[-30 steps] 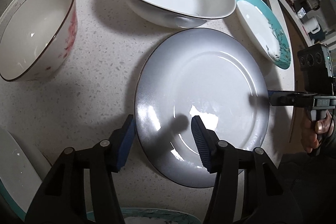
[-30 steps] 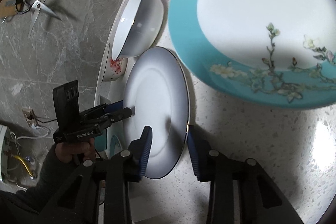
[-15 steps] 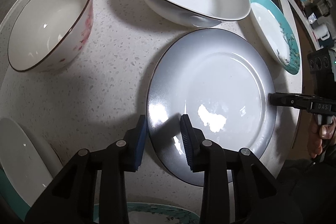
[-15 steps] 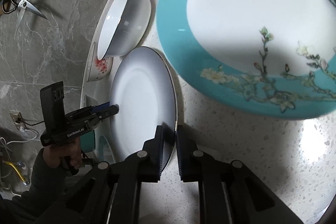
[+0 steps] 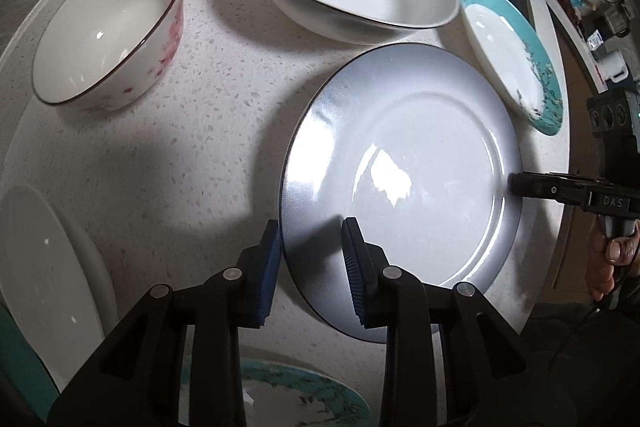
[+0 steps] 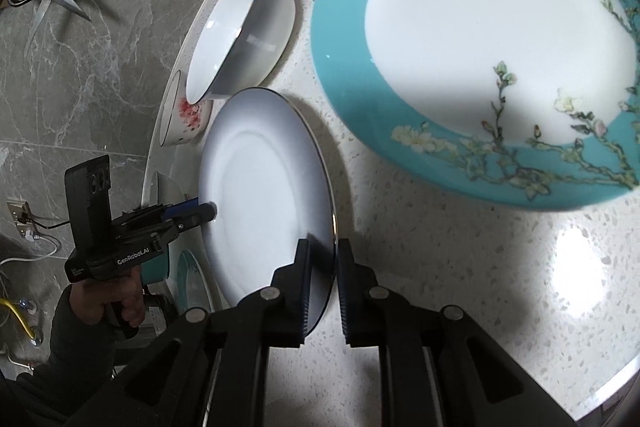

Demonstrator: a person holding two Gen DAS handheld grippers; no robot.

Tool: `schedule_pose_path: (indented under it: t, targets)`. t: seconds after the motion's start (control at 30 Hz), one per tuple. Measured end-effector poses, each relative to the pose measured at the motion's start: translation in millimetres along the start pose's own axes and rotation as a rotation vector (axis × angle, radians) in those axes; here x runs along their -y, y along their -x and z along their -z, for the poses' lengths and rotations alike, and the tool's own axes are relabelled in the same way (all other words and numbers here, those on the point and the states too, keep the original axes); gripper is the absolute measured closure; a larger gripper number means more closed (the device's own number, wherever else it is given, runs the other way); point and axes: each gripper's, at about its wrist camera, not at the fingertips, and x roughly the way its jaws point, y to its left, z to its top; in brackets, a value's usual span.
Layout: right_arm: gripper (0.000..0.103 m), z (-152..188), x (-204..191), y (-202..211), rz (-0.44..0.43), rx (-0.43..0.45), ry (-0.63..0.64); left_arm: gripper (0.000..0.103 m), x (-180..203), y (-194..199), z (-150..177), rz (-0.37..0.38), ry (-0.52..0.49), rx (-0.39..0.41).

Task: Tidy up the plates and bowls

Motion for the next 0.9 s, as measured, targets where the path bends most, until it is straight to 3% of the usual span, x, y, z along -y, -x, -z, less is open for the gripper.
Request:
schedule_pose_path:
  t: [0.6,0.9]
  targets:
    - [0.087,36.5,23.6,34.3,0.009,-0.073,0.007,0.076,83.6,5.1,55.1,-0.003,0.042,-0.052]
    - [0.087,41.4,31.6,27.2,0.012,-0.117,0.046,0.076,85.8,-5.0,80.9,-0.031,0.072,-0.061]
